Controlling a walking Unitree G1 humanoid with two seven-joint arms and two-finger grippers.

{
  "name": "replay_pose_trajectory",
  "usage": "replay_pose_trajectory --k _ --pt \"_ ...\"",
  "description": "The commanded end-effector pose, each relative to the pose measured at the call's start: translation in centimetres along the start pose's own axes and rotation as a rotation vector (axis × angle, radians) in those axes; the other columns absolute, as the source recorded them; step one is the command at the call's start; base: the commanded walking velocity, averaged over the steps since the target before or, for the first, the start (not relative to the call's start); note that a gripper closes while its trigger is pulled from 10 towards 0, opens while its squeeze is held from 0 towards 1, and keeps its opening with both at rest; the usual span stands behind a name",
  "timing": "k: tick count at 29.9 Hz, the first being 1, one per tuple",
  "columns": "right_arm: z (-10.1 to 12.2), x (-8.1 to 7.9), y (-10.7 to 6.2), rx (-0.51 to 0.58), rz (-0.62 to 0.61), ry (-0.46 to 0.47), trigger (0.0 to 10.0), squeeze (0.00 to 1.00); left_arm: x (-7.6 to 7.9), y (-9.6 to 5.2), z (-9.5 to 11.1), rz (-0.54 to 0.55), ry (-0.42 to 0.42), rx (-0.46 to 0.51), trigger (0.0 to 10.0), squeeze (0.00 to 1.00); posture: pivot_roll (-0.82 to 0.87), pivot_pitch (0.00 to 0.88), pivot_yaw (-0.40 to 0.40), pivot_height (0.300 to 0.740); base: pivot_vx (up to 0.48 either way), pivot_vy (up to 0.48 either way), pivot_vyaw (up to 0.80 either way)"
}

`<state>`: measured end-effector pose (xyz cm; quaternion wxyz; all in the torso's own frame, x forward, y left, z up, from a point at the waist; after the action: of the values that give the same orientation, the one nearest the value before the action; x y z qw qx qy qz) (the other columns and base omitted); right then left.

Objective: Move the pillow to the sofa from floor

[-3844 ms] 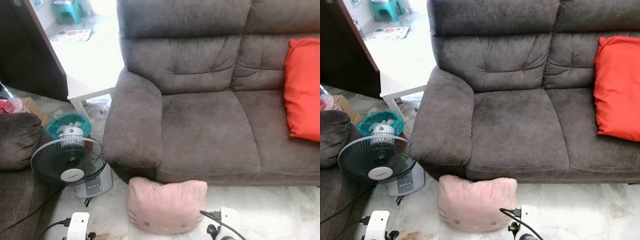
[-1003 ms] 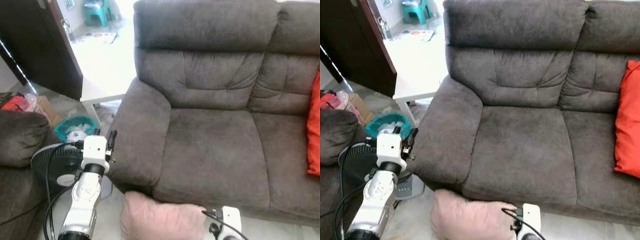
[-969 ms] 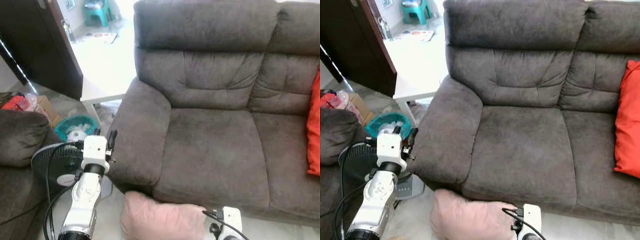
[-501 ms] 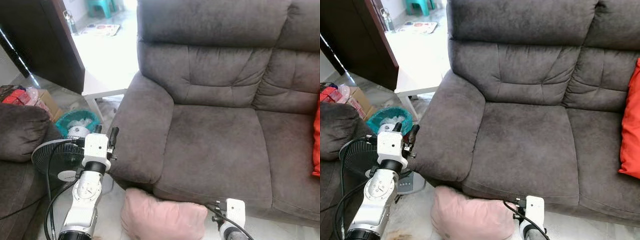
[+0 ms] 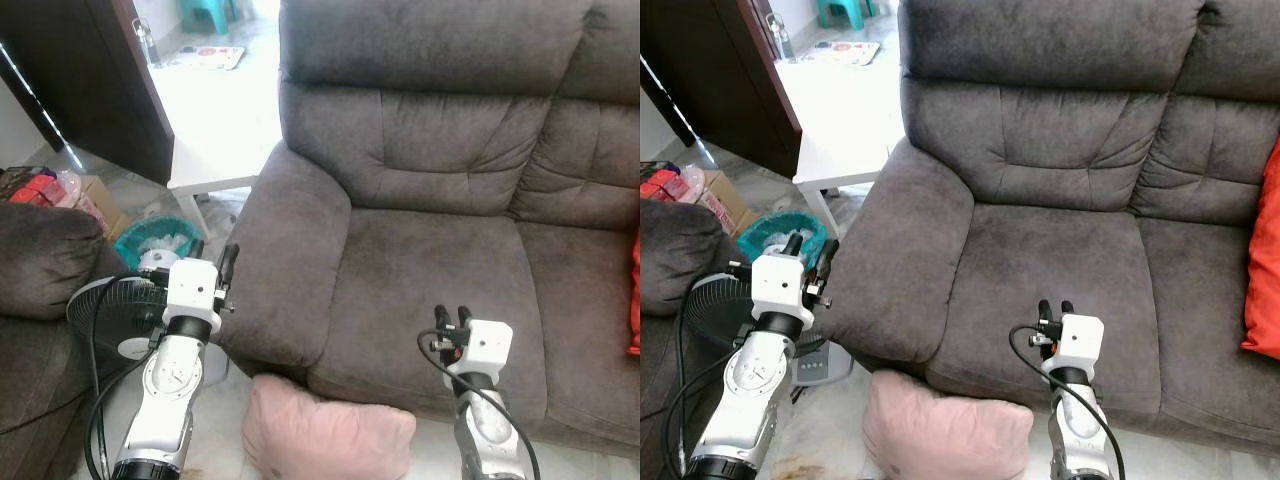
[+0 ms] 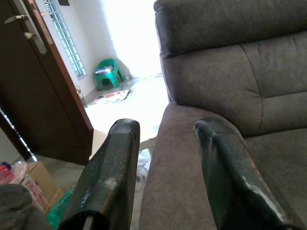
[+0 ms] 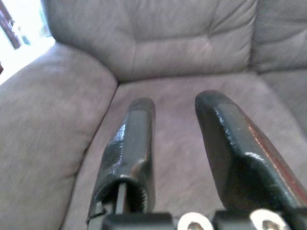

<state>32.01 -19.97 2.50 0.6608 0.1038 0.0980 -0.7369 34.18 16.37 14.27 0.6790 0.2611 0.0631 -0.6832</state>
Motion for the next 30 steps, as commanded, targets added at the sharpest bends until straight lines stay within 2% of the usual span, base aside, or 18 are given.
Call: replay_pose_trajectory --k 1,5,7,10,15,20,30 --pt "1.1 -0.1 -0.5 0.046 0.004 0.007 10.0 0.0 -0.8 -0.4 0.0 0.025 0.01 -0.01 10.0 0.0 0.1 0.044 0.038 0.74 0.0 0.0 0.0" --pt "2.2 -0.4 -2.1 0.089 0.024 0.013 10.0 0.0 -1.6 -1.2 0.0 0.063 -0.011 -0.031 10.0 0.0 0.09 0.027 0.038 0.74 0.0 0.0 0.0" --pt "2.2 -0.5 -2.3 0.089 0.034 0.011 10.0 0.0 -1.6 -1.3 -0.1 0.064 -0.016 -0.036 10.0 0.0 0.09 0.027 0.038 0.74 0.0 0.0 0.0" --pt "2.5 -0.3 -1.8 0.094 0.019 0.008 10.0 0.0 -1.3 -1.4 -1.1 0.063 -0.031 -0.069 10.0 0.0 0.1 0.011 0.028 0.74 0.0 0.0 0.0" --pt "4.8 -1.2 -0.3 0.145 0.046 0.025 10.0 0.0 -1.2 -1.6 -1.4 0.076 -0.057 -0.083 10.0 0.0 0.1 0.0 0.01 0.74 0.0 0.0 0.0" --pt "5.3 -1.1 -0.1 0.14 0.047 0.013 10.0 0.0 -1.0 -1.9 -1.6 0.077 -0.065 -0.096 10.0 0.0 0.1 0.0 -0.001 0.74 0.0 0.0 0.0" --pt "6.2 -1.1 0.6 0.143 0.039 0.011 10.0 0.0 -1.2 -1.6 -1.6 0.085 -0.068 -0.099 10.0 0.0 0.1 0.041 -0.01 0.74 0.0 0.0 0.0"
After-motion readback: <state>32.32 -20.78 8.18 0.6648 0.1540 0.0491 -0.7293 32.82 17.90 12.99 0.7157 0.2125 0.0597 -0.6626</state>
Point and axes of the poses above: a point about 5 cm out from each wrist's last joint towards the gripper, its own y axis pointing out of the wrist towards the gripper, its own z axis along the axis of the wrist's last joint, x = y × z, the point moved 6 cm from there along y, pointing out of the wrist towards the gripper, and after that the axes turned 14 degrees about y, right-handed, at the moved point
